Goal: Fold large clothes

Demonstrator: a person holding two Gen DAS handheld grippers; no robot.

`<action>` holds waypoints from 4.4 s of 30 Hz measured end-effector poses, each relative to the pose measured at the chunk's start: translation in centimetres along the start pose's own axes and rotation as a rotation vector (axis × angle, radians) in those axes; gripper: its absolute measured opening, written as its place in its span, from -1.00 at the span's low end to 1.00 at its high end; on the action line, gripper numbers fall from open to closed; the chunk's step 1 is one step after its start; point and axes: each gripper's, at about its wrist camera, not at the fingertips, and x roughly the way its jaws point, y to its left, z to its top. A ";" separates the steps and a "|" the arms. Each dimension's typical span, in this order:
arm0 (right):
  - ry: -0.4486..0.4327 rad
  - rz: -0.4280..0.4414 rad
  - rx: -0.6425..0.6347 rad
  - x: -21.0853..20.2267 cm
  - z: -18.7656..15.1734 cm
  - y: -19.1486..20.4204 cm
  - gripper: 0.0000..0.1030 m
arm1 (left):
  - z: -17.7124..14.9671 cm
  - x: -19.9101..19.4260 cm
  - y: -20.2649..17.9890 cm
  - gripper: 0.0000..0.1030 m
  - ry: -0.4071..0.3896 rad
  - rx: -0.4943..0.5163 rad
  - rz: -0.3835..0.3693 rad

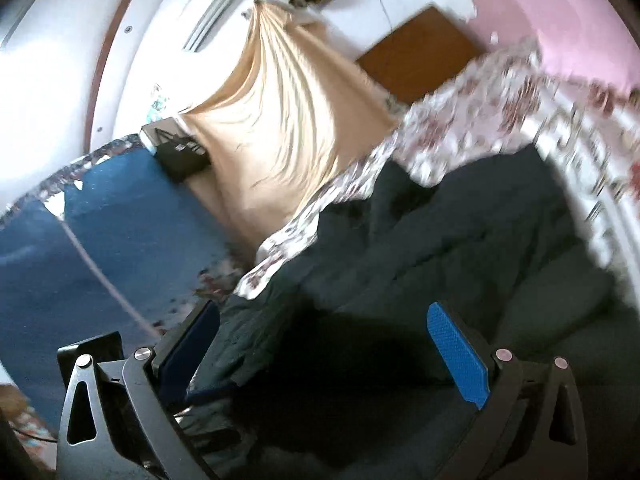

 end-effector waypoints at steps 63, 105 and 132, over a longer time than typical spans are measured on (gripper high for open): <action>0.190 -0.628 -0.275 7.8 2.2 -3.1 0.47 | -1.3 5.7 17.7 1.00 -0.026 -0.497 0.521; 0.208 -0.544 -0.101 29.5 19.7 -2.9 -0.68 | 23.7 20.1 25.9 -0.85 0.117 -0.485 0.218; 0.245 -0.566 -0.413 14.1 10.2 -0.6 -0.91 | 10.4 9.5 21.6 -0.89 0.018 -0.451 0.117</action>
